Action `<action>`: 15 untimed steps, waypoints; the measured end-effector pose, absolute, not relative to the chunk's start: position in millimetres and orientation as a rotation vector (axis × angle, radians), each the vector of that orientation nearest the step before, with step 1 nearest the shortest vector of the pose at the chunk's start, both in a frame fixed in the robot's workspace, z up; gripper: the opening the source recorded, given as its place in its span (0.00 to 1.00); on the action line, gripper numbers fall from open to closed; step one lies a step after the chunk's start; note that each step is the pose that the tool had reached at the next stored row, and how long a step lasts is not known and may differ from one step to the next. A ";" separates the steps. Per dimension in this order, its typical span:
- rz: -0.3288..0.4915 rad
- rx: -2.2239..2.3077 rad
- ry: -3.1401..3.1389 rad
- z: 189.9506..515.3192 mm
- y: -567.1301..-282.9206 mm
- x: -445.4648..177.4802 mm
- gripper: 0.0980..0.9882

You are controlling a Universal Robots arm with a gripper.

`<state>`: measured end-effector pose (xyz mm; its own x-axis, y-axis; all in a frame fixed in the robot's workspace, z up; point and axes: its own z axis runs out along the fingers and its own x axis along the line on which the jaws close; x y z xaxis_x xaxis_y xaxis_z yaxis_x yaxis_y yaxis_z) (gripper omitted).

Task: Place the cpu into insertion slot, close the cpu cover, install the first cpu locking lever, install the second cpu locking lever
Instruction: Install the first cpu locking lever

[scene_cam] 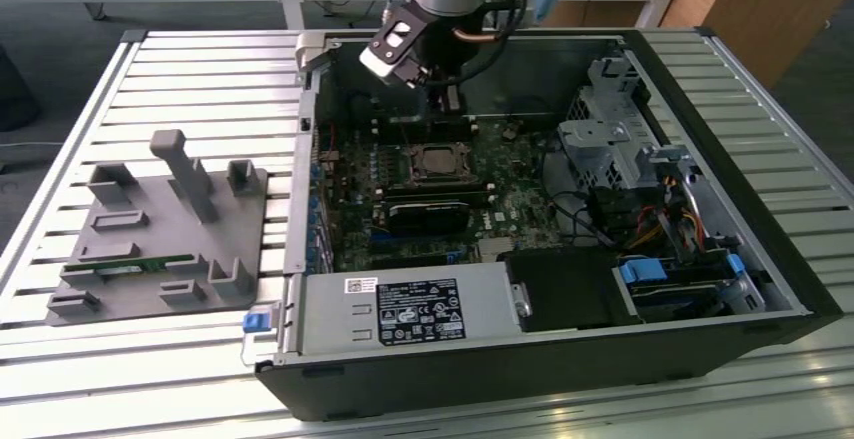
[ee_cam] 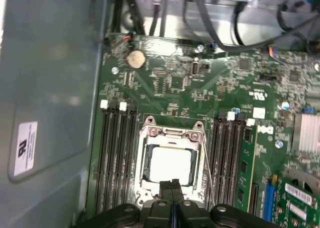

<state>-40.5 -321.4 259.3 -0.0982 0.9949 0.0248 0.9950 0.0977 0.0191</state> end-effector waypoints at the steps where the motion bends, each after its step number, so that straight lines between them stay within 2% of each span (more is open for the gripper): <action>1: -0.048 -2.085 -2.342 259.3 -321.4 -40.5 0.01; 15: -0.047 -1.827 -2.544 259.2 -321.6 -40.6 0.01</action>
